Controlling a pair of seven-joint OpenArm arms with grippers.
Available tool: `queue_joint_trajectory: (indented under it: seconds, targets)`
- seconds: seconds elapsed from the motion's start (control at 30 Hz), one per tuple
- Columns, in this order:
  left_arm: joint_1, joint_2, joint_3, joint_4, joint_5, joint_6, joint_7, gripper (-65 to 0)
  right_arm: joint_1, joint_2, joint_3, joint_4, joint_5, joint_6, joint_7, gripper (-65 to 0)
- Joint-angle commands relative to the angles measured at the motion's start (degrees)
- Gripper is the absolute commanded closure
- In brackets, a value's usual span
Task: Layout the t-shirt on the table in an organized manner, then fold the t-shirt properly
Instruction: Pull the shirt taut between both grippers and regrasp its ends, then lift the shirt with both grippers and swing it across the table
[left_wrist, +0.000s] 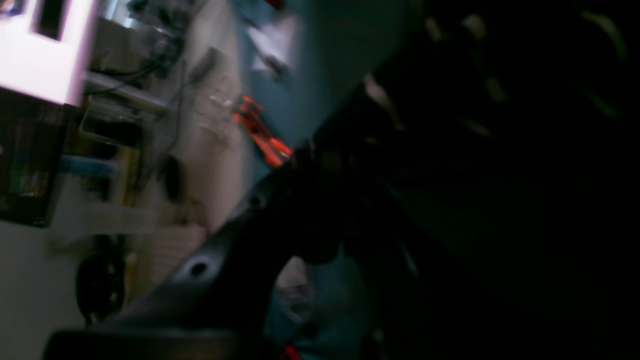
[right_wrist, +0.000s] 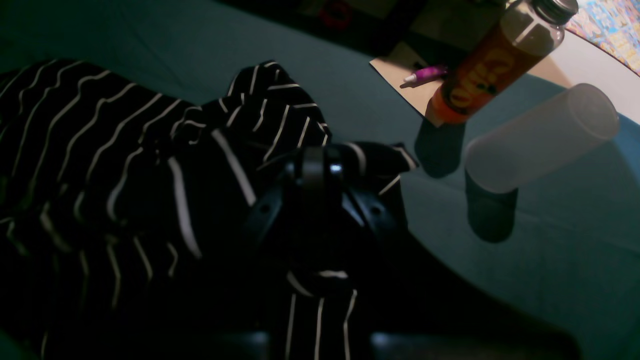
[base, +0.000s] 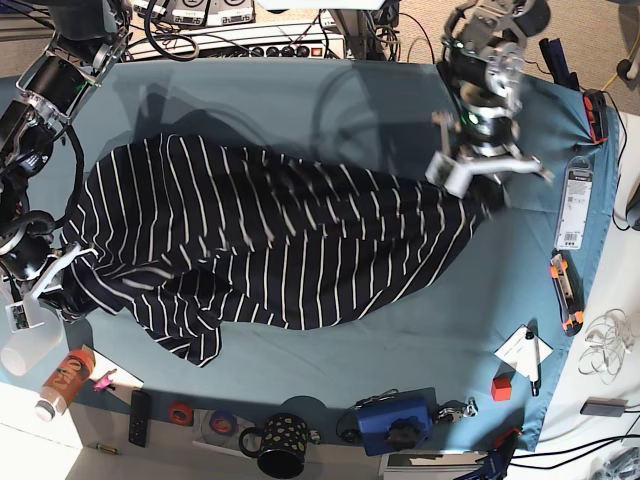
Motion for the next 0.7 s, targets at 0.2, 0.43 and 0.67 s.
queue_joint_trajectory:
  seconds: [0.2,0.43,0.67]
  targets:
    - [1.2,0.3,-11.2,8.7,-5.3,0.5,3.2,0.0,-0.2,1.2,0.3,0.8,12.9,-0.1,-0.2,0.0]
    - [6.8,0.8,-20.2,8.7,-10.8,-2.4,4.0,0.0,-3.8,-1.4,0.5,0.8,35.5,-0.1,-7.8,0.0]
    - [7.2,0.8,-26.0,8.7,-12.4,-2.4,0.3,0.0,-3.6,-6.8,0.7,0.8,33.4,-0.1,-5.1,0.0]
